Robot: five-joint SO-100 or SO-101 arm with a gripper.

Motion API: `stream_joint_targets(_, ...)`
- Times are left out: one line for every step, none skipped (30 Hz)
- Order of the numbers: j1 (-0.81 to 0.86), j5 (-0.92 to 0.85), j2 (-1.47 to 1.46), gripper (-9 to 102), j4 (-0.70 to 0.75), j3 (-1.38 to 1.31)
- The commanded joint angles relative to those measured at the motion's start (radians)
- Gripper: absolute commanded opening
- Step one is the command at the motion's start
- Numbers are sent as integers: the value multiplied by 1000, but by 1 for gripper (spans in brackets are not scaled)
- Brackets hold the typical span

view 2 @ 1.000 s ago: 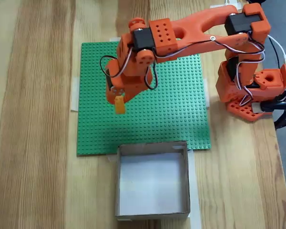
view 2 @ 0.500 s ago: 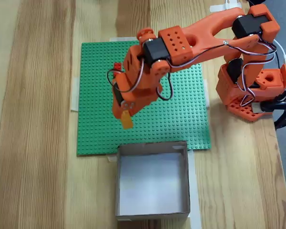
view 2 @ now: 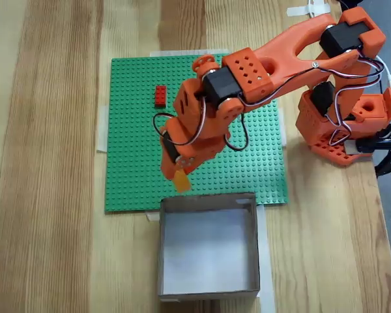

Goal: Pick the yellow lego block and put it in the box.

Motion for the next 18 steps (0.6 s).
stream_joint_targets(-15, 6, 46, 7, -11, 2)
stream_joint_targets(-20, 6, 46, 7, -11, 3)
stream_joint_targets(-26, 6, 48, 7, -11, 5)
stream_joint_targets(-31, 6, 48, 7, -12, 6)
stream_joint_targets(-35, 8, 48, 7, -14, 8)
stream_joint_targets(-41, 8, 48, 7, -14, 8)
stream_joint_targets(-44, 9, 48, 7, -14, 8)
stream_joint_targets(-51, 9, 48, 7, -15, 9)
stream_joint_targets(-55, 11, 48, 7, -15, 11)
stream_joint_targets(-60, 11, 48, 7, -17, 12)
stream_joint_targets(-63, 11, 48, 7, -17, 12)
stream_joint_targets(-66, 11, 48, 7, -17, 14)
stream_joint_targets(-69, 11, 48, 7, -17, 14)
stream_joint_targets(-72, 11, 48, 7, -17, 15)
stream_joint_targets(-74, 11, 48, 7, -17, 15)
stream_joint_targets(-77, 11, 48, 7, -17, 15)
stream_joint_targets(-86, 15, 48, 7, -17, 15)
stream_joint_targets(-91, 15, 48, 7, -17, 15)
